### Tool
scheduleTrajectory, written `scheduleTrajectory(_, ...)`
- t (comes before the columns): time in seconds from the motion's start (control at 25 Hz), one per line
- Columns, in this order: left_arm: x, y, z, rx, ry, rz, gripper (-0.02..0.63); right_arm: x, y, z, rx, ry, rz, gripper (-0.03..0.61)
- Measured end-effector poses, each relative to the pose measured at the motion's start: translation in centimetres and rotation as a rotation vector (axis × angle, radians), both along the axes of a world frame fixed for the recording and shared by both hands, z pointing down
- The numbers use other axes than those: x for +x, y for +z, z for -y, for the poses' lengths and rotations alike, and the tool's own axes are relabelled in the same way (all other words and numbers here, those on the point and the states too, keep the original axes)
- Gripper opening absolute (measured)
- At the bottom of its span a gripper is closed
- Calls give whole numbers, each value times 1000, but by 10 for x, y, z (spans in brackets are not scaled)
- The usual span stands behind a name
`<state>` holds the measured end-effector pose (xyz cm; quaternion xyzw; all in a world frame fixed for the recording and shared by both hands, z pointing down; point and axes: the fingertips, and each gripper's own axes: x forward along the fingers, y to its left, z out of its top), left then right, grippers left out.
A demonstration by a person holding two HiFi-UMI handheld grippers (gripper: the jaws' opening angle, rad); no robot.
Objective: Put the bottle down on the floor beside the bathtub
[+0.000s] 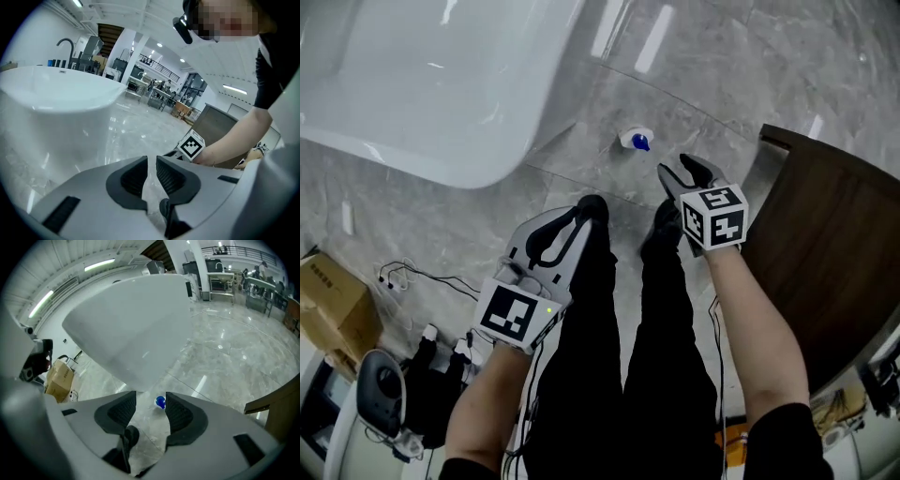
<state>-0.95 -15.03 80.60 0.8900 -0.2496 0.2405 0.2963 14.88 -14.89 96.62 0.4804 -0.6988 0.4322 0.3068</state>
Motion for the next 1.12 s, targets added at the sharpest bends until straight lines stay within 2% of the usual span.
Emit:
scheduleTrajectory(0.08,-2,-23,0,2,-12,4,67,-3,-38,0,28,27,28,199)
scheduleTrajectory(0.2,8,-73,-5,11,-4,-7,64,-4,-99,-6,75,58,64,123)
scheduleTrajectory(0.28,17,-112,-10,36,14,-12,63,-4,-143,-14,102,66,88,101)
scheduleTrajectory(0.4,23,-173,-16,71,22,-2,59,-3,-212,-30,123,44,111,81)
scheduleTrajectory(0.56,15,-245,-12,114,-13,45,44,5,-308,-41,152,47,146,61)
scheduleTrajectory(0.68,10,-291,-9,120,-37,53,38,11,-375,-43,193,53,174,49)
scheduleTrajectory(0.92,16,-376,-3,142,-99,-15,37,17,-485,-35,301,-13,167,37)
scheduleTrajectory(1.04,27,-406,-5,133,-130,-69,35,22,-519,-34,343,-5,178,35)
scheduleTrajectory(1.12,36,-425,-12,122,-120,-101,35,22,-535,-42,350,-3,201,34)
